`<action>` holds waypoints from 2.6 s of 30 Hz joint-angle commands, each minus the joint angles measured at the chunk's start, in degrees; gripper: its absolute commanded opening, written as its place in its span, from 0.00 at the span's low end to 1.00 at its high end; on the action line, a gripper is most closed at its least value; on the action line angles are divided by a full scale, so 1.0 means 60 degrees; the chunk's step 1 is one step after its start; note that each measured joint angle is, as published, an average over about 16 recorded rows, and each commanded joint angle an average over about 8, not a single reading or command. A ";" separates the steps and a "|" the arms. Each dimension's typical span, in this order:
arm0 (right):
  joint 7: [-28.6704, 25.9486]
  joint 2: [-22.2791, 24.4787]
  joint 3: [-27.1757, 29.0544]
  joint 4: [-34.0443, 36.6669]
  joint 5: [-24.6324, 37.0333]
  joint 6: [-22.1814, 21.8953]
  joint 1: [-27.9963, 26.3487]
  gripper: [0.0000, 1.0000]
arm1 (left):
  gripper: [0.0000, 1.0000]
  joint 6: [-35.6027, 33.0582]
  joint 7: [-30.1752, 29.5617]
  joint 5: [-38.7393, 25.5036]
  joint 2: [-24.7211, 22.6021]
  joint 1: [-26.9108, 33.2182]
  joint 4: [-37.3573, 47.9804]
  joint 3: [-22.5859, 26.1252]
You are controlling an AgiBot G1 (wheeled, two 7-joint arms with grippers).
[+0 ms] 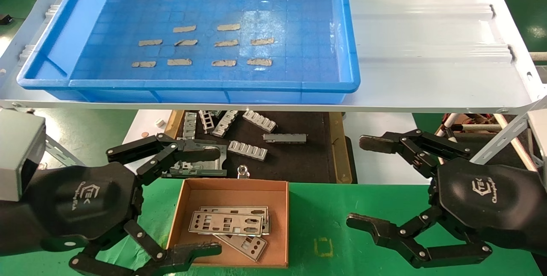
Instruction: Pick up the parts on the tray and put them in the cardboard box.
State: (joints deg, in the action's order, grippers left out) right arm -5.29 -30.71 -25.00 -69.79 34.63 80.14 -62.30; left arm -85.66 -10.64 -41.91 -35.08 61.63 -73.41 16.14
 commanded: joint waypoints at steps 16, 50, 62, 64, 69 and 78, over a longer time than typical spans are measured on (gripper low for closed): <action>0.0000 0.0000 0.0000 0.0000 0.0000 0.0000 0.0000 1.00 | 1.00 0.0000 0.0000 0.0000 0.0000 0.0000 0.0000 0.0000; 0.0000 0.0000 0.0000 0.0000 0.0000 0.0000 0.0000 1.00 | 1.00 0.0000 0.0000 0.0000 0.0000 0.0000 0.0000 0.0000; 0.0000 0.0000 0.0000 0.0000 0.0000 0.0000 0.0000 1.00 | 1.00 0.0000 0.0000 0.0001 0.0000 0.0000 0.0000 0.0000; 0.0000 0.0000 0.0000 0.0000 0.0000 0.0000 0.0000 1.00 | 1.00 0.0000 0.0000 0.0001 0.0000 0.0000 0.0000 0.0000; 0.0000 0.0000 0.0000 0.0000 0.0000 0.0000 0.0000 1.00 | 1.00 0.0000 0.0000 0.0001 0.0000 0.0000 0.0000 0.0000; 0.0000 0.0000 0.0000 0.0000 0.0000 0.0000 0.0000 1.00 | 1.00 0.0000 0.0000 0.0001 0.0000 0.0000 0.0000 0.0000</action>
State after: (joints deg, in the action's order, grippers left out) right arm -5.29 -30.71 -25.00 -69.79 34.63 80.14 -62.30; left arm -85.66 -10.64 -41.91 -35.08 61.63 -73.41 16.14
